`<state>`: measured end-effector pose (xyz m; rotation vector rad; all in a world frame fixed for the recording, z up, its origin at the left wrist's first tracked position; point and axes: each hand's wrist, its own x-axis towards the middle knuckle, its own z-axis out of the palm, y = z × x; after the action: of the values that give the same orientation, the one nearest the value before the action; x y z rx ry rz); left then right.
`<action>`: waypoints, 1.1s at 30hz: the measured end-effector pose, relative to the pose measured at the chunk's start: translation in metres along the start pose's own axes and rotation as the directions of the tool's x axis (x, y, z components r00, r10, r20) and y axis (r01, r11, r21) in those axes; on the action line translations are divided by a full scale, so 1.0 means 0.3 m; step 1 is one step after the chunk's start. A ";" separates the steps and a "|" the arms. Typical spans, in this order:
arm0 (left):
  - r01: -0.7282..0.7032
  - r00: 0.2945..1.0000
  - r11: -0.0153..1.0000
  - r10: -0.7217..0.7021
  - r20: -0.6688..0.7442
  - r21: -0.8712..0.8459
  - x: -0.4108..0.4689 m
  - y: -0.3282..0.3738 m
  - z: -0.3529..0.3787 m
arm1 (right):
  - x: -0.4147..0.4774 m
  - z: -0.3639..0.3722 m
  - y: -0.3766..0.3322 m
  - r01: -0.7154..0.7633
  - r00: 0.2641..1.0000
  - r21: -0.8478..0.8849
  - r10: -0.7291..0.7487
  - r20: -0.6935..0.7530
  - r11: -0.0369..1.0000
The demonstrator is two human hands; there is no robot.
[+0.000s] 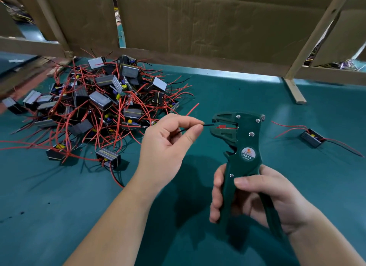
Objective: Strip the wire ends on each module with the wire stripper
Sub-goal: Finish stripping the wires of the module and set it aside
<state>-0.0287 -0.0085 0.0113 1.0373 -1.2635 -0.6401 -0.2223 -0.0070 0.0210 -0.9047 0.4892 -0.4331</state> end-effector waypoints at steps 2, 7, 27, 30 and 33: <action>-0.017 1.000 1.000 0.017 0.000 0.018 0.002 -0.001 -0.005 | -0.002 0.000 0.003 0.003 1.000 -0.027 -0.003 -0.012 1.000; -0.037 0.999 0.999 0.036 0.031 0.034 -0.001 0.002 0.001 | 0.000 0.004 0.007 0.001 0.997 -0.062 -0.006 -0.082 0.998; -0.021 0.997 0.999 0.018 0.077 0.042 -0.007 0.002 -0.001 | 0.008 -0.001 0.014 -0.010 0.998 -0.054 0.006 -0.064 0.999; -0.005 0.997 1.000 0.005 0.071 0.006 -0.007 0.007 -0.001 | 0.008 -0.001 0.015 -0.008 0.998 -0.059 0.004 -0.066 0.998; 0.015 0.997 1.000 -0.014 0.073 -0.017 -0.010 0.008 0.000 | 0.006 0.000 0.016 -0.005 0.997 -0.059 0.000 -0.072 0.998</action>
<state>-0.0296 -0.0048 0.0123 1.0177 -1.3126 -0.7045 -0.2202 -0.0054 0.0167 -0.9483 0.5712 -0.4518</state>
